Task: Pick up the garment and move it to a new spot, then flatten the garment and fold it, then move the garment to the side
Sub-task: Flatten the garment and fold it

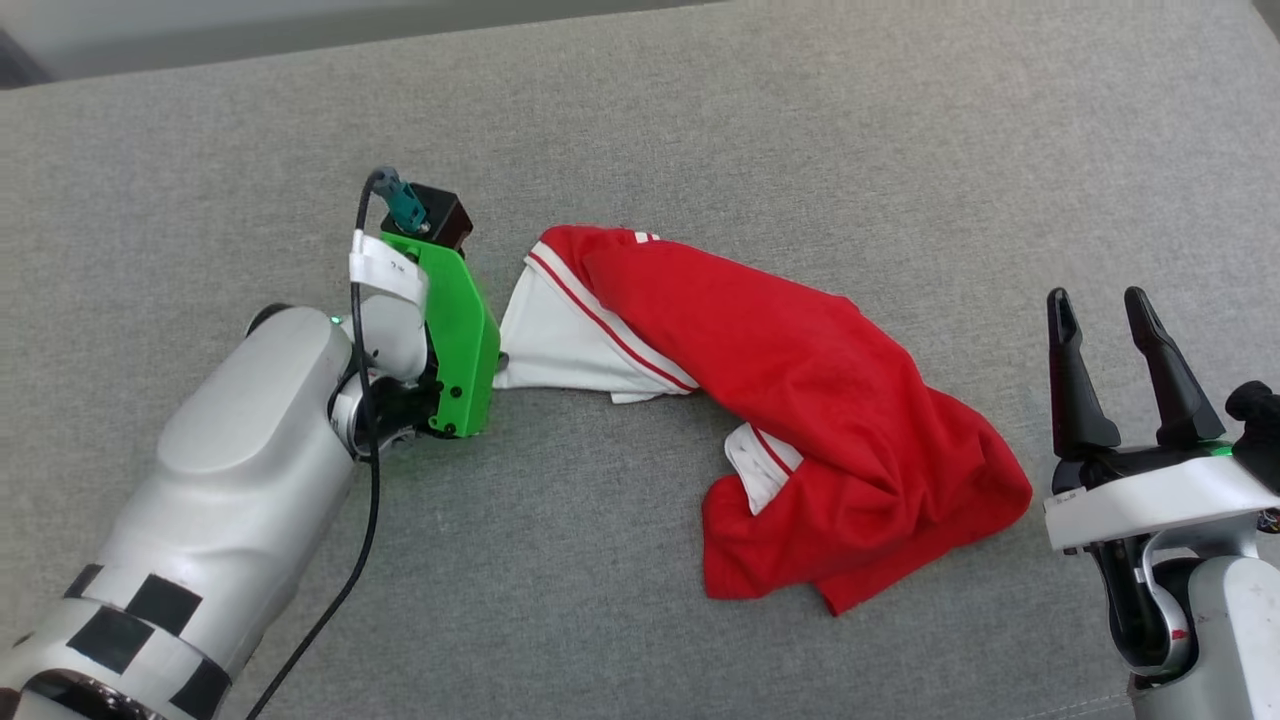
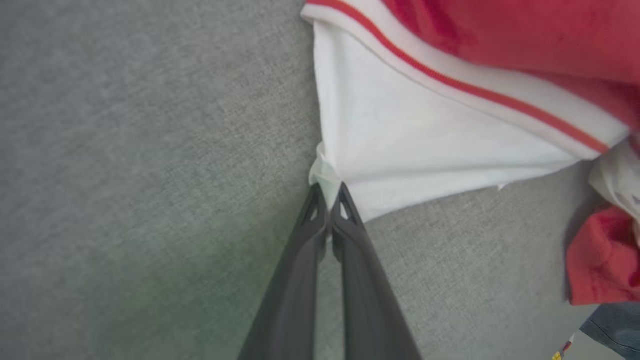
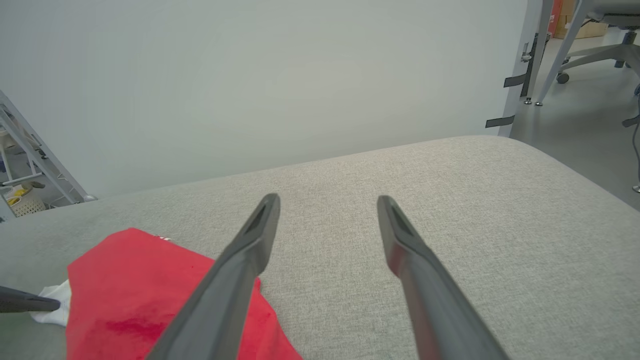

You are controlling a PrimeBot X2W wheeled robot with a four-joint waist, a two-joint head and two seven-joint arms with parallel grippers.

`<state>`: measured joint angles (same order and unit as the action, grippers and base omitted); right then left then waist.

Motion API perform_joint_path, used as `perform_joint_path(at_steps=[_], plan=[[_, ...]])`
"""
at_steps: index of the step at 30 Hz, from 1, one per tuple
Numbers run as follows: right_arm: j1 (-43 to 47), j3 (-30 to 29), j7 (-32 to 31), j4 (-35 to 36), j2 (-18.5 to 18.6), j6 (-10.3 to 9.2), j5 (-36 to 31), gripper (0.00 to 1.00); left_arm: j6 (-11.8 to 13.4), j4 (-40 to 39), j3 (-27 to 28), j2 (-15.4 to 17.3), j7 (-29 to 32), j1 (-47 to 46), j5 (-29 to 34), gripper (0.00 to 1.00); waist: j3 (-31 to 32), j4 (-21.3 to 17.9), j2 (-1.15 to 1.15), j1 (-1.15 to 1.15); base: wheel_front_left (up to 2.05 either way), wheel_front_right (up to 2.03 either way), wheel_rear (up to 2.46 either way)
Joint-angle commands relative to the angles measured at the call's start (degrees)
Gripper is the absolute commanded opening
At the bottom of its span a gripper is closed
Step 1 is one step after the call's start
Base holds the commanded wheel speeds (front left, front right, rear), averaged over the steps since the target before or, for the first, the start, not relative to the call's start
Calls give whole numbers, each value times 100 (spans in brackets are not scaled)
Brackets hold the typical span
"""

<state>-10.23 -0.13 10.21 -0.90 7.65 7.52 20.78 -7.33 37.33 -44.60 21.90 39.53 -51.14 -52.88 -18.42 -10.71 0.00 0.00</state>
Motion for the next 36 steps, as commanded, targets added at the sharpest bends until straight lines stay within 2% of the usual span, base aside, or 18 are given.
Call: perform_joint_path(at_steps=[1,15,19,23,27,28,29,32,36], plan=[[-43,-21,-23,-15,14,-3,-56,100,-14,19,-64,36,12,290,-103,0,186,133,0,0,0,0,0],[407,-353,-390,-3,-21,-3,-203,100,1,-859,116,1175,-339,1274,-641,0,1061,865,0,0,0,0,0],[487,-372,-514,1,-48,-3,-261,100,132,-1024,216,1462,-381,1585,-744,0,1164,1038,0,0,0,0,0],[538,-371,-627,7,-60,-3,-305,100,357,-1051,294,1634,-617,1768,-659,0,1212,1140,0,0,0,0,0],[584,-362,-748,-16,-62,-3,-334,100,459,-993,182,1622,-832,1903,-442,0,1238,1220,0,0,0,0,0],[598,-365,-768,-21,-64,-3,-335,100,482,-972,162,1591,-925,1921,-383,68,1247,1239,0,0,0,0,0],[616,-368,-790,-27,-65,-3,-336,100,506,-943,139,1549,-1048,1936,-308,100,1259,1263,0,0,0,0,0],[670,-378,-847,-21,-61,-3,-342,100,573,-906,180,1381,-1666,1923,-95,100,1294,1348,0,0,0,0,0],[705,-387,-935,-1,-19,-3,-344,100,567,-967,302,1145,-2863,1910,234,100,1374,1482,0,0,0,0,0]])
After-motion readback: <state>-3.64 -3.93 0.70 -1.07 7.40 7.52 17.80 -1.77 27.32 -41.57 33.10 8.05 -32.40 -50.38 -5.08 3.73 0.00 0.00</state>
